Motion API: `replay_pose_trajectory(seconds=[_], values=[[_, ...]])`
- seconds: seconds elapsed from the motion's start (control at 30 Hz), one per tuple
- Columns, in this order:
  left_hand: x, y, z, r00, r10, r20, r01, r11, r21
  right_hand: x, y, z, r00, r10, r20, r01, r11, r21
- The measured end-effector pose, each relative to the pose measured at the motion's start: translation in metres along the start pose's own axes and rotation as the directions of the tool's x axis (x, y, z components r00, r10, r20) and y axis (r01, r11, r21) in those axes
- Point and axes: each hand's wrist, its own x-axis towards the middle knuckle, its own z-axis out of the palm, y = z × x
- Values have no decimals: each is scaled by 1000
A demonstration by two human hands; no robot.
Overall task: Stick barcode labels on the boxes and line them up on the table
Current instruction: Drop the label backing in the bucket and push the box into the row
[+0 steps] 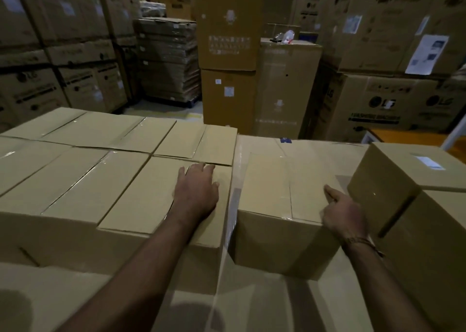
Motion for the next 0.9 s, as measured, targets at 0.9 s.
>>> replay_pose_trajectory(seconds=[0.9], values=[[101, 32, 32, 943, -25, 332, 27, 1000, 1, 143, -43, 74, 994, -104, 28, 104, 995, 3]])
